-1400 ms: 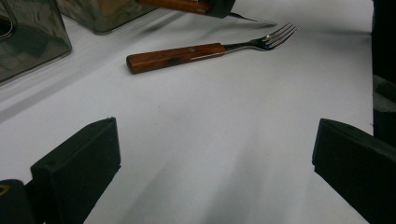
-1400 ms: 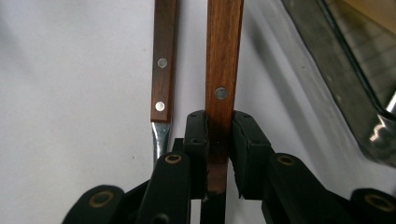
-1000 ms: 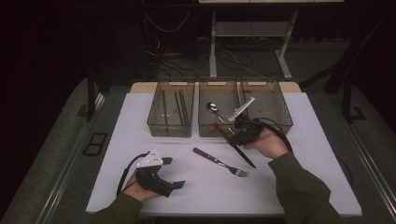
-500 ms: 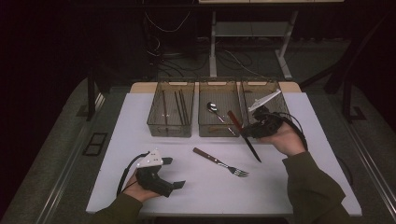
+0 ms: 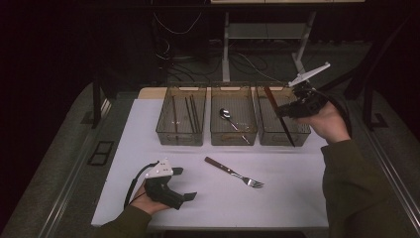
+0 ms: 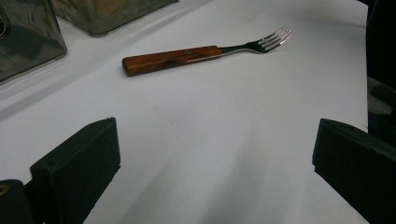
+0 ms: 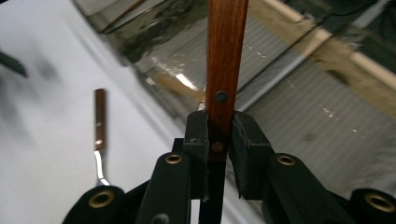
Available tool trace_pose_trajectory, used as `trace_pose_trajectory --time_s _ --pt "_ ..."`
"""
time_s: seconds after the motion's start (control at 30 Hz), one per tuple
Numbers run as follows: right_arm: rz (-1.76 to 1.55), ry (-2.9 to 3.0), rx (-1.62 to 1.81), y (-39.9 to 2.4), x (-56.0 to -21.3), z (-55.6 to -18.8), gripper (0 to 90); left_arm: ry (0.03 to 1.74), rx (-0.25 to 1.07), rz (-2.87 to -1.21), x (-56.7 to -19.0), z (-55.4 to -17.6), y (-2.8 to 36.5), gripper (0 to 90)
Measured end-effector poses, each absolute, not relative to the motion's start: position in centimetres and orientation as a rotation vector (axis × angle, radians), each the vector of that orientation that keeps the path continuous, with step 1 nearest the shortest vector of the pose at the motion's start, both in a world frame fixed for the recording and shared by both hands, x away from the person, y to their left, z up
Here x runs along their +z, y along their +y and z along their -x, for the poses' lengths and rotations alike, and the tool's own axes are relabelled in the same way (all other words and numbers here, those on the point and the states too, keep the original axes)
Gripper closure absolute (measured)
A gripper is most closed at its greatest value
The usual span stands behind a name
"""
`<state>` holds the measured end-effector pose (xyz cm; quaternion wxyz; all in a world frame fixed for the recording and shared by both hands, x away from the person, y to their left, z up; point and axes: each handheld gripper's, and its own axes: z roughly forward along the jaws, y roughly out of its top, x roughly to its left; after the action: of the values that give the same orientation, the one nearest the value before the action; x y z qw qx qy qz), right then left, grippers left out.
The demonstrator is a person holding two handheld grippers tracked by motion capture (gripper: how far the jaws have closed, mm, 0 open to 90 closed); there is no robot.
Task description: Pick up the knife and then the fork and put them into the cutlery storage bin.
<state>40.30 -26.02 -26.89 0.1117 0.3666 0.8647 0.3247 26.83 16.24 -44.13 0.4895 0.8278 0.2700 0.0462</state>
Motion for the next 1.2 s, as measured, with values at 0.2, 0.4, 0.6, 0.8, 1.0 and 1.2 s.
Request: trace_pose_trajectory --time_s 0.2,0.4,0.6,0.8,1.0,1.2 --pt "-1.104 2.480 0.900 -27.2 -25.3 -42.8 77.3 0.652 0.115 -2.016 -44.1 -26.8 16.3 0.1" --pt "-1.173 2.424 0.880 -28.3 -25.8 -45.7 77.3 0.638 0.116 -2.029 -44.1 -26.9 16.3 0.1" --pt "-1.238 2.403 0.853 -29.2 -27.9 -47.8 77.3 0.645 0.110 -2.022 -44.1 -26.8 16.4 0.1" --pt "-1.295 2.418 0.811 -29.5 -30.6 -49.1 77.3 0.648 0.106 -2.018 -44.1 -26.8 16.3 0.1" --pt "-1.347 2.443 0.766 -29.6 -33.3 -49.5 77.3 0.645 0.104 -2.019 -44.1 -26.8 16.3 0.0" --pt "-1.354 2.446 0.780 -29.3 -33.5 -49.7 77.3 0.648 0.100 -2.017 -44.1 -26.8 16.3 0.1"
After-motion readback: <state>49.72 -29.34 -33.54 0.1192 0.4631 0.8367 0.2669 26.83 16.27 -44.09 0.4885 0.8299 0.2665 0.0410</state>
